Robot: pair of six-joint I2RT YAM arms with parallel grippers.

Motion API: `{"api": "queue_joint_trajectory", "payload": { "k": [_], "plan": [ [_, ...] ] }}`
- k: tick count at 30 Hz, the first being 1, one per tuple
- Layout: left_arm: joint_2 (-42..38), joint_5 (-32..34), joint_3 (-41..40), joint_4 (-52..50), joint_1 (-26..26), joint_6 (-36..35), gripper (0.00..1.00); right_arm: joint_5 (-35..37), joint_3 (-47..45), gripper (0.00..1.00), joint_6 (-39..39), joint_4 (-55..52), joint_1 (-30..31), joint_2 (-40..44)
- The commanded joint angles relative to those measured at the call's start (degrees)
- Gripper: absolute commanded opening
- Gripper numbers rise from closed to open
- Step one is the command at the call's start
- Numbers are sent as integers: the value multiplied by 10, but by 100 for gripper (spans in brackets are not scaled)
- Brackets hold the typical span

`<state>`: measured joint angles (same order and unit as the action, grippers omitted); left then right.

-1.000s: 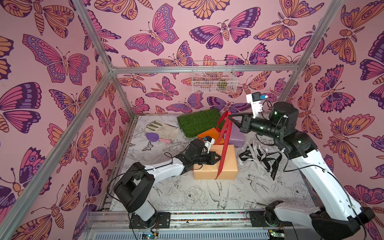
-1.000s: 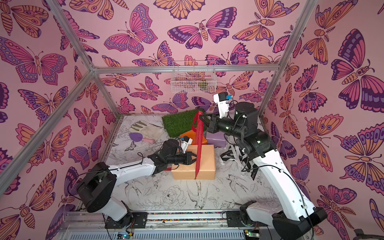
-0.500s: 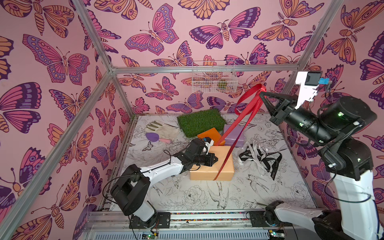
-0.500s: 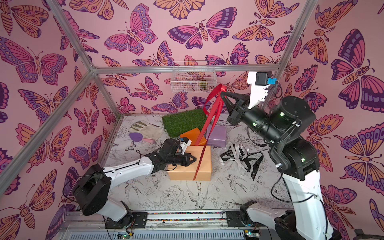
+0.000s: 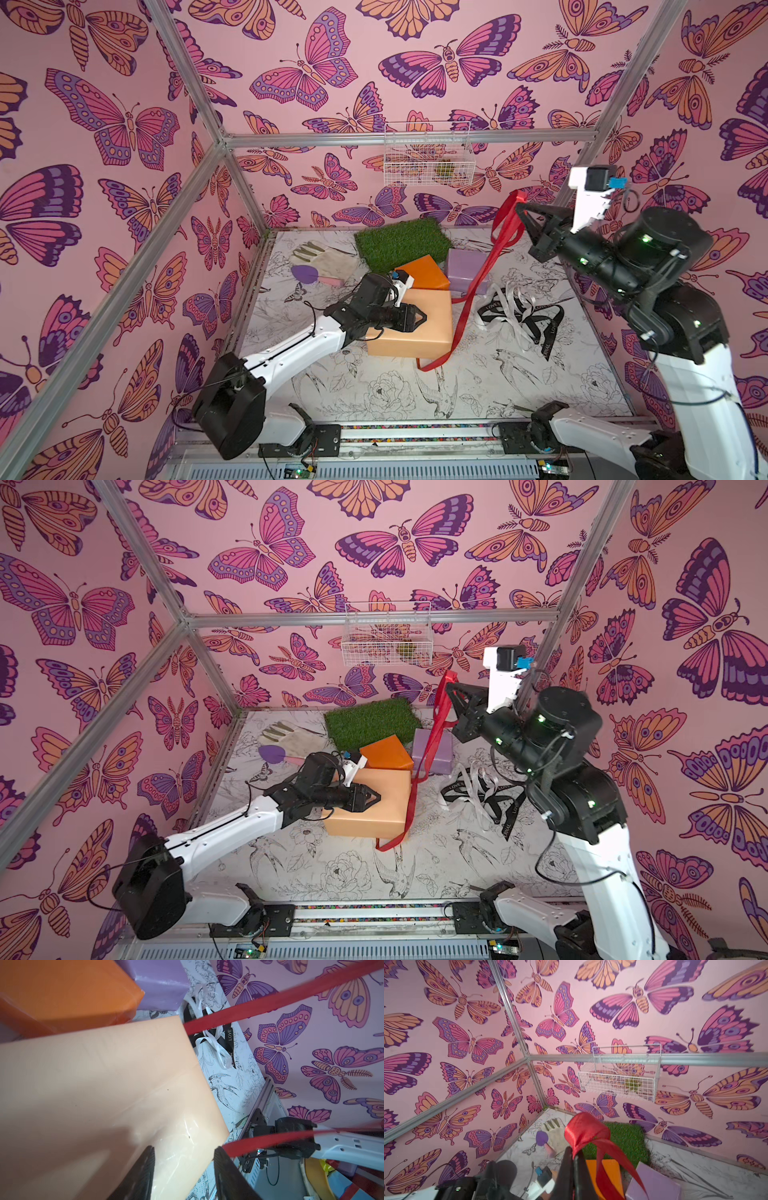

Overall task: Untie the ribbon bows on the gift boxes
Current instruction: Pull the ribbon from the gift box.

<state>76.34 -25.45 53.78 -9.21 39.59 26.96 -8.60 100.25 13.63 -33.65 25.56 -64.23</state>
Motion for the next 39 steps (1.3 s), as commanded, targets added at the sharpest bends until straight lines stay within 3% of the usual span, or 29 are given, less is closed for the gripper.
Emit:
{"api": "queue_joint_trajectory", "payload": {
  "k": [1, 6, 8, 12, 14, 15, 26, 27, 28, 29, 30, 31, 39],
  "plan": [
    [-39, -4, 25, -17, 4, -38, 56, -8, -35, 0, 18, 3, -3, -17],
    [-40, -7, 43, 43, 41, -66, 60, 7, -74, 0, 33, 5, -3, -12],
    [-6, -13, 48, 84, 54, -69, 60, 31, -91, 0, 41, 8, -3, -2],
    [58, -21, 73, 161, 73, -93, 66, -2, -94, 0, 61, 16, -4, 5],
    [93, -26, 89, 209, 74, -95, 80, -35, -92, 0, 75, 22, -4, 5],
    [111, -30, 98, 235, 74, -95, 100, -47, -93, 0, 81, 26, -4, 6],
    [280, -69, 213, 368, 74, -59, 100, -87, -122, 0, 112, 55, -4, 15],
    [292, -72, 219, 376, 74, -56, 98, -85, -123, 0, 110, 56, -4, 16],
    [301, -84, 223, 382, 73, -54, 81, -78, -123, 0, 108, 54, -4, 19],
    [307, -100, 227, 381, 71, -49, 58, -67, -123, 0, 103, 49, -4, 21],
    [311, -112, 228, 380, 69, -39, 13, -49, -120, 0, 96, 40, -4, 24],
    [308, -111, 223, 376, 68, -28, 0, -28, -117, 0, 87, 29, -5, 28],
    [218, -61, 116, 288, 65, -26, 0, 232, -153, 0, 51, -68, -62, 59]
  ]
}}
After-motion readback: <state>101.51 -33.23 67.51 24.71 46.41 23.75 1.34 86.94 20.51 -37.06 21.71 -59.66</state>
